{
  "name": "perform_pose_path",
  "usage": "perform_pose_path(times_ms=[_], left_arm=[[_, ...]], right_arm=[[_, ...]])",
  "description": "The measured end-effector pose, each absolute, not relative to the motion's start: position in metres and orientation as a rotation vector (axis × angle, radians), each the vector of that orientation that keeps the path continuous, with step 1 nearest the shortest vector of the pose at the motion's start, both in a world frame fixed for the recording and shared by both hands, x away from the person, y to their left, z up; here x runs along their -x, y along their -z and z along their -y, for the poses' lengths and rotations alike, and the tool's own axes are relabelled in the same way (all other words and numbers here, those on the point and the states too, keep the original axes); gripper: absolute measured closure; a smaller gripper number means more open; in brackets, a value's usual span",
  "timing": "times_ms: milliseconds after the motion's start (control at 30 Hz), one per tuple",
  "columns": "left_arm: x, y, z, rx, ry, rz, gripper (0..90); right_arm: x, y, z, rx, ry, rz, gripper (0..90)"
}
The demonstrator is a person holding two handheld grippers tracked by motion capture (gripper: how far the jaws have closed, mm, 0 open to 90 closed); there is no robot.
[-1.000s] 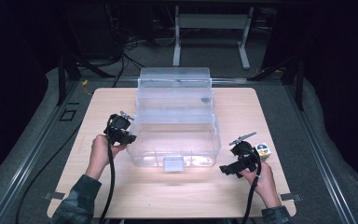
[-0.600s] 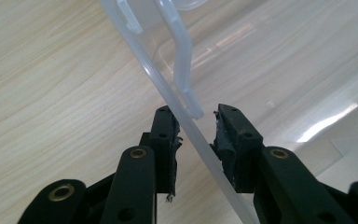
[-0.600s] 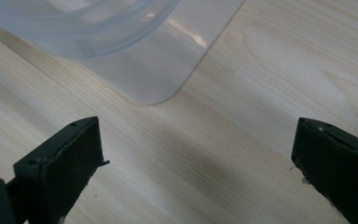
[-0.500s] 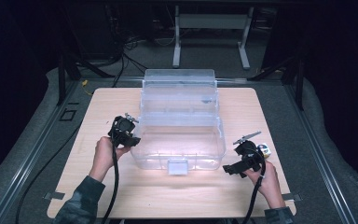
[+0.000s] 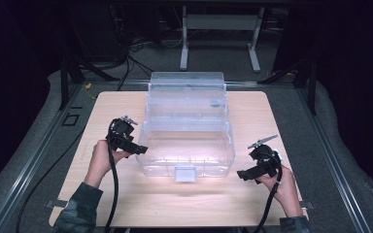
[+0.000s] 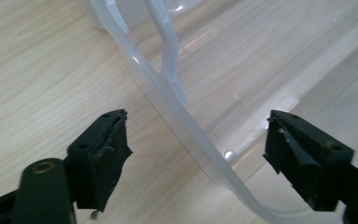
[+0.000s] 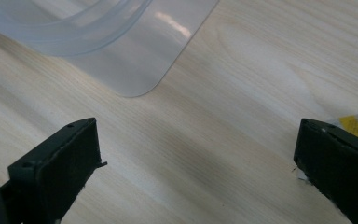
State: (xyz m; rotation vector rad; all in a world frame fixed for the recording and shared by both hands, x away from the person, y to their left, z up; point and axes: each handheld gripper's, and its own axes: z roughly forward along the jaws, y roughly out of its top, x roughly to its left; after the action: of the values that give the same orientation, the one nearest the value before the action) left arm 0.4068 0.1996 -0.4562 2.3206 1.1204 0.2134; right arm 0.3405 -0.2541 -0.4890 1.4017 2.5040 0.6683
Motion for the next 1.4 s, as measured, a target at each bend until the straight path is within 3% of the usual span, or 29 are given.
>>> perform_pose_path(times_ms=[33, 133, 300, 733, 1033, 1400], left_arm=[[-0.406, 0.454, -0.202, -2.322, -0.217, -1.122, 14.0], [-0.406, 0.448, -0.212, -2.332, -0.21, -1.13, 11.9], [-0.407, 0.446, -0.227, -2.352, -0.218, -1.163, 0.0], [-0.411, 0.451, -0.242, -2.391, -0.251, -1.186, 0.0], [-0.414, 0.456, -0.243, -2.402, -0.232, -1.185, 0.0], [-0.415, 0.46, -0.242, -2.422, -0.222, -1.185, 0.0]], right_arm=[[-0.34, 0.486, 0.256, -1.412, -0.664, -2.486, 1.4], [-0.34, 0.484, 0.258, -1.415, -0.641, -2.468, 1.3], [-0.34, 0.477, 0.266, -1.432, -0.624, -2.413, 1.1], [-0.355, 0.461, 0.295, -1.538, -0.573, -2.292, 0.9], [-0.377, 0.479, 0.321, -1.662, -0.479, -2.268, 0.5], [-0.395, 0.497, 0.324, -1.731, -0.418, -2.309, 24.1]])
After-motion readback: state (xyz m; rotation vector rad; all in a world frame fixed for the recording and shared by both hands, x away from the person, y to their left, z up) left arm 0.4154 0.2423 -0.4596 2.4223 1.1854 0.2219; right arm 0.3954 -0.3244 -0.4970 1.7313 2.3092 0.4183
